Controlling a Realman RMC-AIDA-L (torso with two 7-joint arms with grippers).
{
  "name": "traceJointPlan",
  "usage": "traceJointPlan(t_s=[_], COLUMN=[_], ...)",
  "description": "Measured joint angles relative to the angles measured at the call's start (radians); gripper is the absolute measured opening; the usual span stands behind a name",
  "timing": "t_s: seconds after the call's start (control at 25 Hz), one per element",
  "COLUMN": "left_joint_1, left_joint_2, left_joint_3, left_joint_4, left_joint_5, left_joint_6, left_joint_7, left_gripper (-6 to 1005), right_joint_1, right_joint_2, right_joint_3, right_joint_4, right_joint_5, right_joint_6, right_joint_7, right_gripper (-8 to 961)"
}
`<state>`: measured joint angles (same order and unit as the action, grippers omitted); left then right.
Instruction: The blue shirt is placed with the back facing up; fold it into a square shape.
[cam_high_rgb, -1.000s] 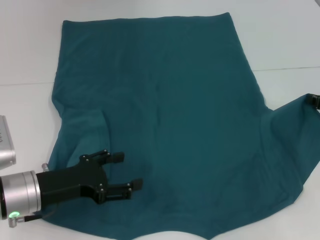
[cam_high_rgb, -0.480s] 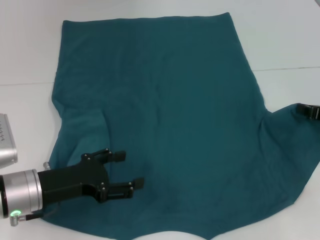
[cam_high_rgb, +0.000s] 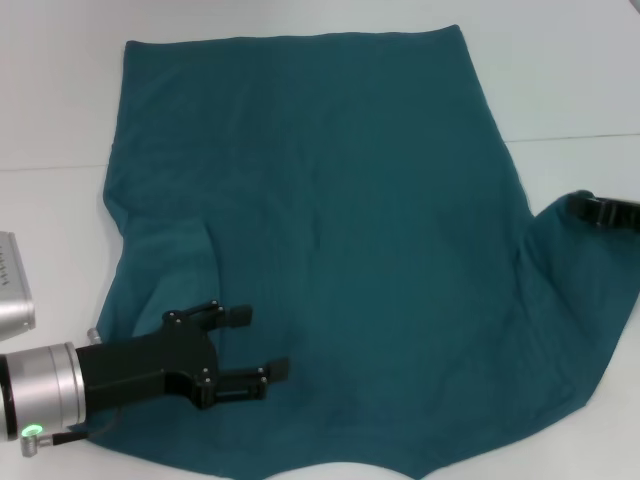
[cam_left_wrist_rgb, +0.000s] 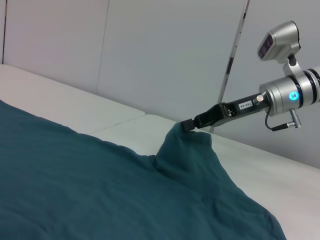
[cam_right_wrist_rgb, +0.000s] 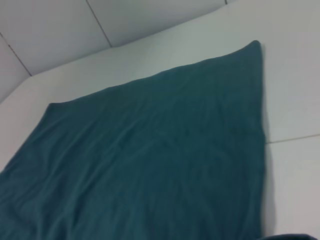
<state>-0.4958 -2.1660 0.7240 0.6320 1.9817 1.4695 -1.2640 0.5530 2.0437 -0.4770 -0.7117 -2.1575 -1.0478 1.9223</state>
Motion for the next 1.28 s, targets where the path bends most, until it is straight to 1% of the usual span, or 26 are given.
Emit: traceJointPlan(t_s=[0.12,0.36,0.56,0.64,0.8,0.96,1.16,1.28], left_joint_1=[0.000,0.000,0.000,0.000,-0.001,-0.001,-0.001,-0.001], left_joint_2=[0.000,0.000,0.001,0.002,0.003,0.003,0.002,0.002], left_joint_3=[0.000,-0.001,-0.008,-0.012,-0.012,-0.012,-0.012,-0.012], left_joint_4=[0.000,0.000,0.000,0.000,0.000,0.000,0.000,0.000], left_joint_5=[0.000,0.000,0.000,0.000,0.000,0.000,0.000,0.000], left_joint_6=[0.000,-0.001,-0.002,-0.002,-0.007,-0.010,-0.011,-0.011], left_joint_7=[0.000,0.000,0.000,0.000,0.000,0.000,0.000,0.000], left_gripper=[908,908,908,908,908,908,908,908], right_joint_1=[0.019,0.068,0.079,0.076,0.062,0.037,-0.002,-0.017], right_joint_2=[0.003,0.008,0.014,0.014,0.006,-0.001,-0.010,-0.012], right_joint_3=[0.000,-0.002,-0.020,-0.022,-0.015,-0.009,0.024,0.034], right_joint_4=[0.012,0.078,0.084,0.081,0.078,0.077,0.075,0.073], right_joint_5=[0.001,-0.001,-0.006,-0.005,-0.003,-0.001,-0.001,-0.001], right_joint_6=[0.008,0.042,0.051,0.051,0.048,0.052,0.060,0.068], right_joint_7=[0.014,0.024,0.028,0.031,0.037,0.048,0.050,0.038], right_gripper=[0,0,-1,-1,-1,-1,-1,-1])
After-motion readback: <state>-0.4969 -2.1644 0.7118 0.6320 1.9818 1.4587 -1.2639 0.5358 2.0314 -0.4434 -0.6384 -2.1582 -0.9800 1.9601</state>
